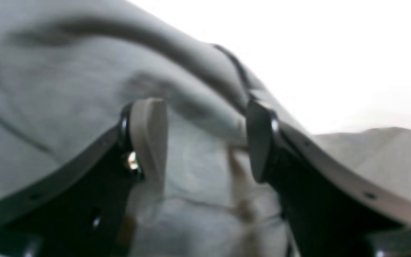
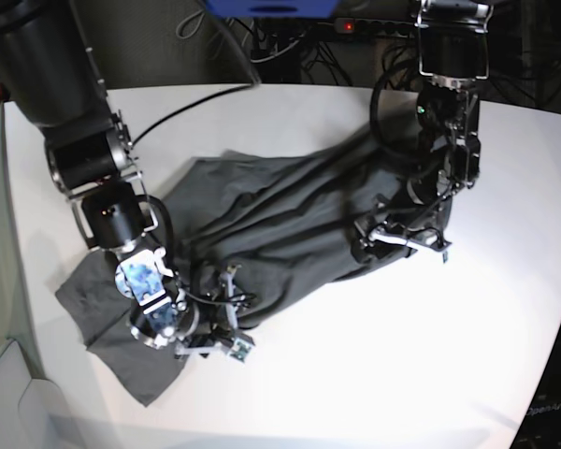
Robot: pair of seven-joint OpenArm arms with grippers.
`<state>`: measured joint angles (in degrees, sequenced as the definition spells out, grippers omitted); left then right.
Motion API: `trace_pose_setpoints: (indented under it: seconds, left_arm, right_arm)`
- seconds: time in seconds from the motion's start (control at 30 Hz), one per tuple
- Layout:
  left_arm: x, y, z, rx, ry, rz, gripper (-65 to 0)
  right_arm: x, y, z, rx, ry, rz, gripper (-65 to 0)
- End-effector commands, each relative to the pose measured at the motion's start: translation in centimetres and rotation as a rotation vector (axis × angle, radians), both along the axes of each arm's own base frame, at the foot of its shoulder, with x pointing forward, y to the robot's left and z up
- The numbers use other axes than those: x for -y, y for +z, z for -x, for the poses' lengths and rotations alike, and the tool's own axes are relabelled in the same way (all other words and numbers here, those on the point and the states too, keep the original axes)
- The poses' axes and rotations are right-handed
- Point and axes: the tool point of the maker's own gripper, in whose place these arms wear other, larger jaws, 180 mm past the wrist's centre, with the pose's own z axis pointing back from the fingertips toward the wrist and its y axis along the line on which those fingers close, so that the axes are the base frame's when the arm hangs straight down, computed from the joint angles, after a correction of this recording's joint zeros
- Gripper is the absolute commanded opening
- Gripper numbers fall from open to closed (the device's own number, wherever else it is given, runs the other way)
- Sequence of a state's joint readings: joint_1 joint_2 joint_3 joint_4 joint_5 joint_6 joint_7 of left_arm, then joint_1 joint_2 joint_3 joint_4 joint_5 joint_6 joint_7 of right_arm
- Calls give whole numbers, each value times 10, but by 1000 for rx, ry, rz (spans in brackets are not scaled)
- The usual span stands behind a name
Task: Layout the t-shirt on the table in an organized manner, then fold the t-shirt properly
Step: 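Release and move the left gripper back onto the shirt body, then drag the shirt hem with the right gripper away from the left gripper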
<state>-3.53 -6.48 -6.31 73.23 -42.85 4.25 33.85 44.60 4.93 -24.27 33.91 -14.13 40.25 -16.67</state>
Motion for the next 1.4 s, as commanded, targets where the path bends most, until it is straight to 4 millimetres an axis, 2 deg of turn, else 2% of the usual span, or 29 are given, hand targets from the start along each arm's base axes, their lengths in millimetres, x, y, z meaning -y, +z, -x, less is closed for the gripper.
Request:
trace_pose_setpoints:
  seconds: [0.0,0.17,0.23,0.37,0.47,0.6,1.0,1.1,1.27,1.37]
  left_arm:
    - [-5,-13,11,-72,1,-28,-197]
    - [-21,-17,14,-85,-5,-70,-197]
    - [-32,-21,20,-100,3,-89,-197]
    - [-51,-18,20,-97,11,-122,-197]
    - [-60,-16,19,-95,13,-142,-197]
    - [-61,-14,18,-89,12,-146,-197]
    - [-66,-21,27,-135,-16,-164,-197]
    - [-67,-21,31,-162,-33,-161,-197]
    - [-93,-18,35,-181,-36,-210,-197]
    - [-104,-22,45,-202,-35,-235,-197]
  right_arm:
    - [-6,34,-23,77,0,-49,-290]
    - [3,52,-37,111,-39,-84,-290]
    - [3,53,-38,113,-40,-86,-290]
    - [-2,55,-38,127,-33,-119,-290]
    - [-5,45,-30,111,-29,-129,-290]
    - [-7,35,-23,91,-28,-134,-290]
    - [-27,45,-24,128,2,-209,-291]
    - [-28,40,-21,121,2,-217,-291]
    - [-28,31,-14,104,0,-220,-291]
    - [-33,30,-11,113,8,-253,-291]
